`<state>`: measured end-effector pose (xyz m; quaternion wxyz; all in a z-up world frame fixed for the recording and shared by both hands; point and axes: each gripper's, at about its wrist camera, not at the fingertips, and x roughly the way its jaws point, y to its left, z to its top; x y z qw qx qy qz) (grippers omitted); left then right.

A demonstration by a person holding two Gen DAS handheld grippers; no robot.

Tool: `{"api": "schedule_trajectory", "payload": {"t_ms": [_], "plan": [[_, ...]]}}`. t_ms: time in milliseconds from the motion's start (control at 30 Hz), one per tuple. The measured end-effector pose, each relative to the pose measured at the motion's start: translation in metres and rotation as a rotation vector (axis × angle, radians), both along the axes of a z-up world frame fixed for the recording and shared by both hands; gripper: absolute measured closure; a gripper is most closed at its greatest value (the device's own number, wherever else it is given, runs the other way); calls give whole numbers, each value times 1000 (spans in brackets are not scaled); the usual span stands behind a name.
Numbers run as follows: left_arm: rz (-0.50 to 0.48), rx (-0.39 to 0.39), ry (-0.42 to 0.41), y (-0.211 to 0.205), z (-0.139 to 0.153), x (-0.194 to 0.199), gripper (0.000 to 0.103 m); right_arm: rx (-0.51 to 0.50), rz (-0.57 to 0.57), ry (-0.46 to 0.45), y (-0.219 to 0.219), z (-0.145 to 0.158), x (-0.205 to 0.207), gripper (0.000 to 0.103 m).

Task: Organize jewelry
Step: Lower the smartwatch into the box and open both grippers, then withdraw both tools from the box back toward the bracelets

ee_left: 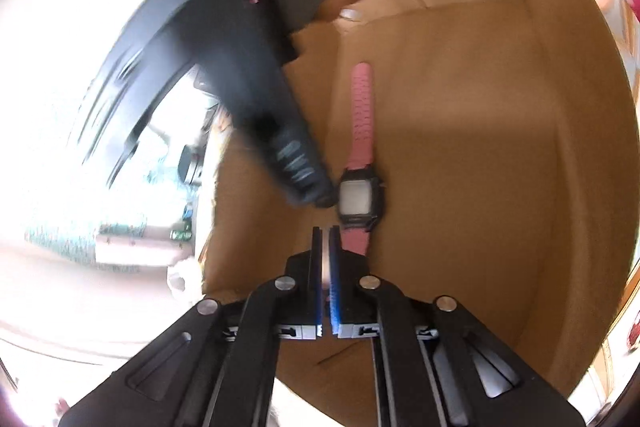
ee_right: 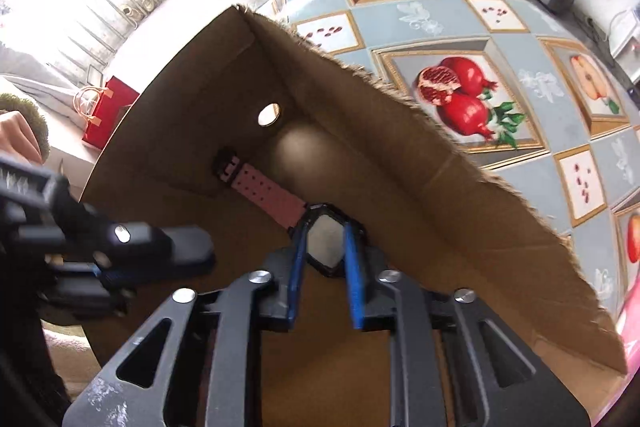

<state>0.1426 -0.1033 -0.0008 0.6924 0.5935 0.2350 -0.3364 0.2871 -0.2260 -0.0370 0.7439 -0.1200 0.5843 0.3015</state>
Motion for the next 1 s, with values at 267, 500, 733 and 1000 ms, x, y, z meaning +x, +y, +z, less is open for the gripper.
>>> {"api": "schedule_trajectory", "payload": {"t_ms": [267, 500, 733, 1000], "plan": [[300, -319, 102, 54, 49, 19, 97, -91, 127, -95, 3, 0, -24, 52], [586, -630, 176, 113, 65, 4, 80, -244, 236, -167, 15, -22, -45, 49], [720, -813, 248, 146, 53, -26, 70, -358, 226, -190, 14, -38, -38, 59], [773, -865, 319, 165, 31, -65, 59, -370, 158, -242, -3, -19, -51, 59]]}}
